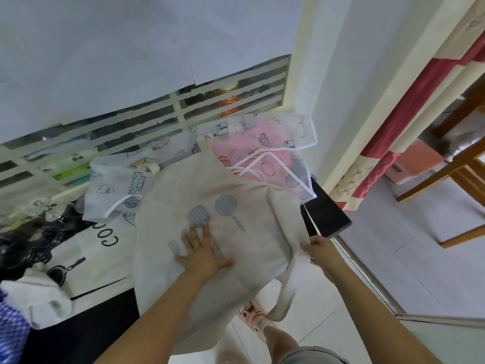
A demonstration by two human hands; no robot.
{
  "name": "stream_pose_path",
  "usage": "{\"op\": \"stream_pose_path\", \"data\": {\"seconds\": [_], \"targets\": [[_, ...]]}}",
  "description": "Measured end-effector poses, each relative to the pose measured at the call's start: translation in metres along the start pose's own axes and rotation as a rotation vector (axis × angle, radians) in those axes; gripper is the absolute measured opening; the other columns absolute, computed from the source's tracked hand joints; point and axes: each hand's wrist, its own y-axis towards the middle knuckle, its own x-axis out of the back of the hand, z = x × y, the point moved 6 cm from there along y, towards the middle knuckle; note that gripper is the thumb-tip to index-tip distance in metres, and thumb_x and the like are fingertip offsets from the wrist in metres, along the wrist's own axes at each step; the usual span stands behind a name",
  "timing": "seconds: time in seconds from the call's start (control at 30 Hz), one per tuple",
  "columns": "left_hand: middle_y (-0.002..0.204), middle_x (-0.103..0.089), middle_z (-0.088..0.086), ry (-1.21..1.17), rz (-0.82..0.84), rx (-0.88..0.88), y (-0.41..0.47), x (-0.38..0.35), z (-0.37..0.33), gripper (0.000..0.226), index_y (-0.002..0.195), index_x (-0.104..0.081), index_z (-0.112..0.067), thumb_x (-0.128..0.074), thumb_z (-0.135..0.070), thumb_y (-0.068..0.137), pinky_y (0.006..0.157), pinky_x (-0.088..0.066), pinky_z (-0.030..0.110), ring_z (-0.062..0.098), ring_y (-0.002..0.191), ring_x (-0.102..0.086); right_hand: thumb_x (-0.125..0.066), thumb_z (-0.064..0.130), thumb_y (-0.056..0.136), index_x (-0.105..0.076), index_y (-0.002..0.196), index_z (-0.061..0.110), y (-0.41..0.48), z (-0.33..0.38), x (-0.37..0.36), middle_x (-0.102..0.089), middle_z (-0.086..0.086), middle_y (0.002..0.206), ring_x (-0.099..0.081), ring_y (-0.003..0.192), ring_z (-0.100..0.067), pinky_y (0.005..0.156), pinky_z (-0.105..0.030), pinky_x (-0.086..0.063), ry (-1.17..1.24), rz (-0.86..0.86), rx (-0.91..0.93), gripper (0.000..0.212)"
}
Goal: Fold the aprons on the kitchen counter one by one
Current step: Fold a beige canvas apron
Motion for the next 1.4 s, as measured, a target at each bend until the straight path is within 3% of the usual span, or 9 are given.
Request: {"op": "stream_pose_path", "data": {"seconds": [0.17, 0.33, 0.47, 0.57, 0.7, 0.83, 1.0, 1.13, 1.4], "targets": [[0.154, 0.034, 0.003, 0.008, 0.005, -0.062, 0.005, 0.012, 0.028, 0.132, 0.146, 0.027, -0.027, -0.071, -0.067, 0.067, 0.109, -0.010, 0.068, 0.027, 0.145, 0.023, -0.058, 0.009, 0.090, -0.056, 0.087, 0.009, 0.015, 0.032, 0.059, -0.058, -0.005, 0.075, -0.056, 0.075, -0.027, 0.058, -0.029, -0.037, -0.468, -0.300, 0.219, 0.003], [0.154, 0.032, 0.002, -0.009, 0.013, -0.099, 0.005, 0.010, 0.035, 0.131, 0.147, 0.026, -0.027, -0.072, -0.064, 0.068, 0.110, -0.008, 0.066, 0.024, 0.145, 0.022, -0.055, -0.006, 0.083, -0.056, 0.104, 0.002, 0.006, 0.049, 0.049, -0.051, -0.018, 0.106, -0.051, 0.093, -0.034, 0.075, -0.033, -0.037, -0.544, -0.526, 0.416, 0.023], [0.155, 0.028, -0.002, -0.053, 0.012, -0.108, 0.006, 0.014, 0.035, 0.126, 0.150, 0.019, -0.028, -0.075, -0.056, 0.071, 0.110, -0.007, 0.064, 0.022, 0.146, 0.020, -0.051, 0.006, 0.092, -0.052, 0.115, 0.014, -0.026, 0.051, -0.052, -0.057, -0.009, 0.104, -0.057, 0.084, -0.022, 0.073, -0.029, -0.043, -0.540, -0.056, 0.597, 0.025], [0.159, 0.005, -0.001, -0.216, -0.057, -0.152, 0.007, 0.024, 0.041, 0.104, 0.154, -0.003, -0.018, -0.075, -0.036, 0.080, 0.115, -0.010, 0.050, 0.021, 0.148, 0.003, -0.054, 0.028, 0.094, -0.036, 0.141, 0.029, -0.052, 0.031, -0.122, -0.039, -0.003, 0.143, -0.042, 0.127, -0.022, 0.106, -0.033, -0.036, -0.801, 0.274, 0.676, 0.051], [0.131, -0.054, 0.011, -0.559, -0.414, -0.111, -0.017, 0.063, 0.077, 0.039, 0.127, -0.057, -0.006, -0.062, -0.008, 0.089, 0.096, -0.037, 0.024, 0.023, 0.120, -0.052, -0.046, 0.039, 0.097, -0.021, 0.149, 0.036, -0.071, 0.021, -0.165, 0.000, 0.004, 0.161, 0.002, 0.148, -0.018, 0.118, -0.043, -0.001, -1.108, 0.384, 0.773, 0.057], [0.117, -0.060, 0.013, -0.707, -0.634, 0.136, -0.051, 0.080, 0.143, 0.026, 0.118, -0.061, -0.005, -0.054, -0.007, 0.092, 0.090, -0.043, 0.033, 0.025, 0.105, -0.056, -0.047, 0.045, 0.095, -0.017, 0.150, 0.031, -0.071, 0.017, -0.180, 0.004, 0.001, 0.161, 0.002, 0.148, -0.022, 0.118, -0.043, -0.004, -1.236, 0.443, 0.755, 0.065], [0.100, -0.067, 0.020, -0.944, -0.263, 0.608, -0.072, 0.034, 0.212, 0.035, 0.079, -0.059, -0.003, -0.046, -0.029, 0.099, 0.073, -0.043, 0.036, 0.028, 0.078, -0.059, -0.049, 0.053, 0.090, -0.022, 0.150, 0.024, -0.066, 0.036, -0.191, -0.033, 0.001, 0.151, -0.033, 0.136, -0.019, 0.111, -0.032, -0.026, -1.199, 0.305, 0.783, 0.071], [0.114, -0.065, 0.022, -1.368, 0.385, 0.666, -0.088, -0.014, 0.206, 0.080, 0.111, -0.058, 0.008, -0.022, -0.063, 0.096, 0.082, -0.049, 0.039, 0.031, 0.101, -0.061, -0.044, 0.048, 0.095, -0.012, 0.153, 0.026, -0.067, 0.045, -0.197, -0.046, 0.000, 0.138, -0.050, 0.120, -0.020, 0.099, -0.027, -0.038, -1.183, 0.267, 0.789, 0.071], [0.068, -0.061, 0.007, -1.660, 0.405, 0.392, -0.112, -0.008, 0.156, 0.018, 0.086, -0.063, -0.004, -0.049, -0.011, 0.095, 0.059, -0.051, 0.025, 0.017, 0.058, -0.059, -0.043, 0.041, 0.097, -0.027, 0.147, 0.017, -0.060, 0.049, -0.211, -0.047, -0.005, 0.136, -0.056, 0.115, -0.023, 0.092, -0.029, -0.046, -1.319, 0.296, 0.765, 0.057]]}}
